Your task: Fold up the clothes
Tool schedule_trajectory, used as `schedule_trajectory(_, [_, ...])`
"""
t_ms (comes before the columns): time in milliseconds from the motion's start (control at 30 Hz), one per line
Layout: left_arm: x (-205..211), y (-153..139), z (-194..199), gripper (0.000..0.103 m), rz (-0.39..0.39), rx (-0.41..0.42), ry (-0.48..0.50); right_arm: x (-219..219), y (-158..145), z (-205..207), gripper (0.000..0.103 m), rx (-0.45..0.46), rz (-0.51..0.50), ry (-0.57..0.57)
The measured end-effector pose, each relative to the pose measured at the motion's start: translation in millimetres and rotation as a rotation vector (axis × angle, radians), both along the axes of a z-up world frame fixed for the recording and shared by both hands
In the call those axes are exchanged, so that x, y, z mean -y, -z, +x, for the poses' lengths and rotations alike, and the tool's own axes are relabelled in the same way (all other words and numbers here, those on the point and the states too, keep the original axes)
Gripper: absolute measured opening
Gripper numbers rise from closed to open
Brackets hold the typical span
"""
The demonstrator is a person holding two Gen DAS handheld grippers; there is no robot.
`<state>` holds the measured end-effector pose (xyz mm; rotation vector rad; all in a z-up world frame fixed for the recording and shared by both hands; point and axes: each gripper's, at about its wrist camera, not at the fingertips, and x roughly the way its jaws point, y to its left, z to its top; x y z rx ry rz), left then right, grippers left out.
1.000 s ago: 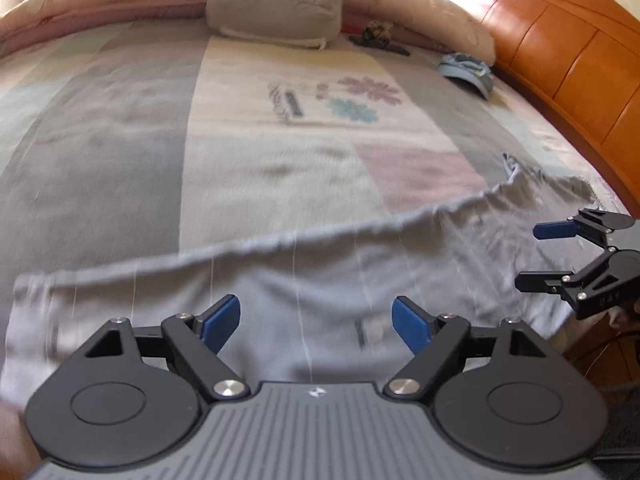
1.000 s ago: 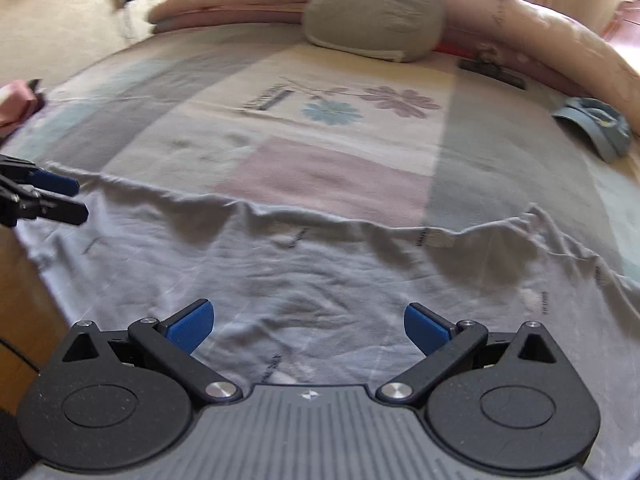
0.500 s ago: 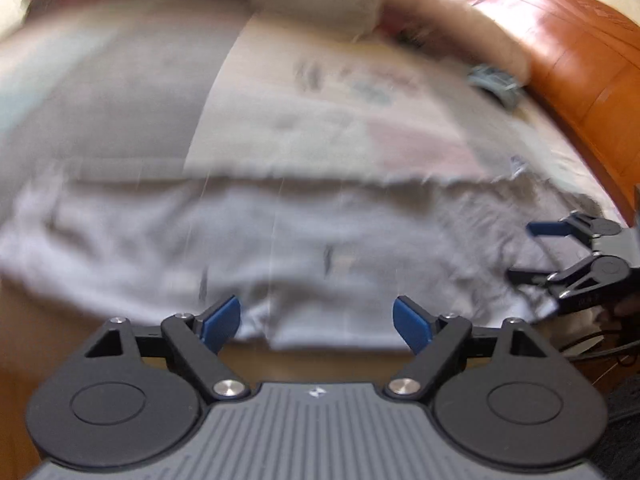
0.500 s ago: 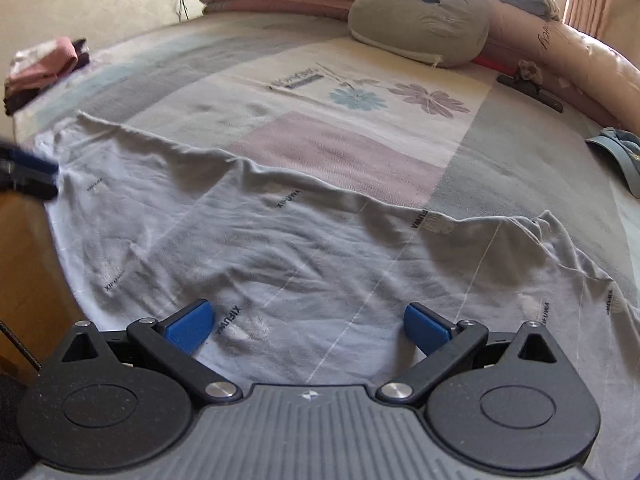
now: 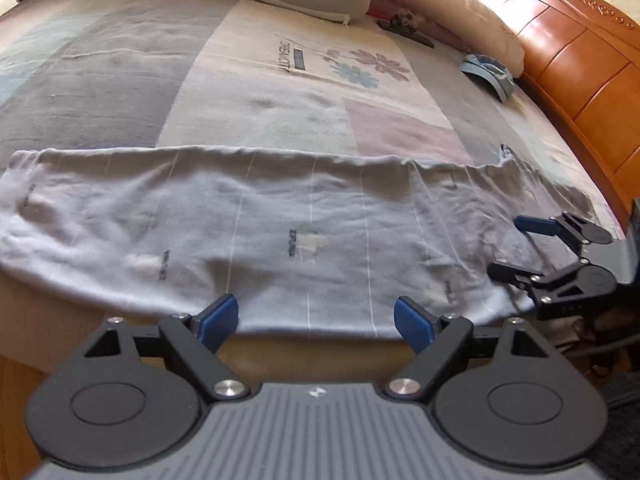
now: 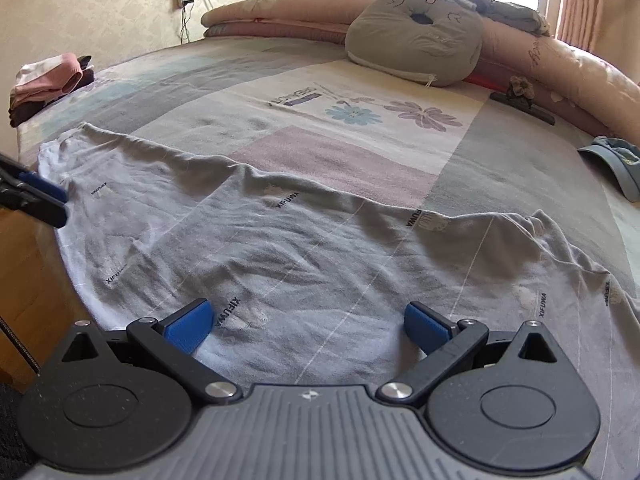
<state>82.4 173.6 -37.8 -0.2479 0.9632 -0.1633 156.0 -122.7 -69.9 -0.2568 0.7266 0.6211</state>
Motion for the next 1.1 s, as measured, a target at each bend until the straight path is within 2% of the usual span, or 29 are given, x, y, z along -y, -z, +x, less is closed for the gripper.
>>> schedule_trajectory(33, [-1.6, -0.9, -1.0, 0.085, 0.000, 0.002, 0.001, -0.1, -0.1, -0.3, 0.103, 0.001, -0.001, 0.001])
schedule_trajectory(133, [-23.0, -13.9, 6.6, 0.085, 0.065, 0.075, -0.035, -2.2, -2.6, 1.4, 0.103, -0.010, -0.012, -0.002])
schedule_trajectory(200, [-40.1, -16.1, 12.9, 0.085, 0.129, 0.101, -0.069, -5.8, -9.3, 5.5, 0.103, -0.048, -0.011, -0.019])
schedule_trajectory(267, [-59.6, -13.9, 18.0, 0.085, 0.207, 0.119, -0.103, -10.5, -21.1, 6.7, 0.103, -0.039, 0.042, -0.069])
schedule_trajectory(400, [-93.3, 7.1, 29.7, 0.085, 0.199, 0.109, -0.138, -39.8, -36.5, 12.6, 0.103, -0.008, 0.107, -0.235])
schedule_trajectory(433, [-96.8, 13.2, 31.7, 0.085, 0.186, 0.114, -0.138, -51.0, -36.8, 15.1, 0.103, -0.014, 0.110, -0.285])
schedule_trajectory(467, [-99.0, 17.8, 33.1, 0.090, 0.176, 0.124, -0.136, -63.0, -36.0, 17.4, 0.103, -0.022, 0.112, -0.336])
schedule_trajectory(567, [-93.6, 20.3, 32.3, 0.092, 0.199, 0.148, -0.112, -89.3, -23.5, 25.1, 0.103, -0.086, 0.069, -0.428])
schedule_trajectory(600, [-92.2, 20.6, 31.0, 0.092, 0.209, 0.154, -0.107, -92.4, -18.2, 27.4, 0.103, -0.104, 0.042, -0.435])
schedule_trajectory(800, [-89.5, 7.9, 24.3, 0.091, 0.227, 0.214, -0.107, -70.0, -13.2, 18.2, 0.103, -0.057, -0.051, -0.420])
schedule_trajectory(900, [-97.4, 16.5, 38.1, 0.091, 0.196, 0.179, -0.156, -64.9, -12.8, 14.0, 0.103, -0.063, -0.051, -0.383])
schedule_trajectory(1000, [-95.0, 19.4, 48.5, 0.092, 0.214, 0.175, -0.153, -66.1, -11.9, 10.7, 0.103, -0.054, -0.052, -0.355])
schedule_trajectory(1100, [-88.0, 8.8, 47.8, 0.091, 0.218, 0.189, -0.133, -69.2, -13.3, 11.9, 0.103, -0.054, -0.070, -0.357])
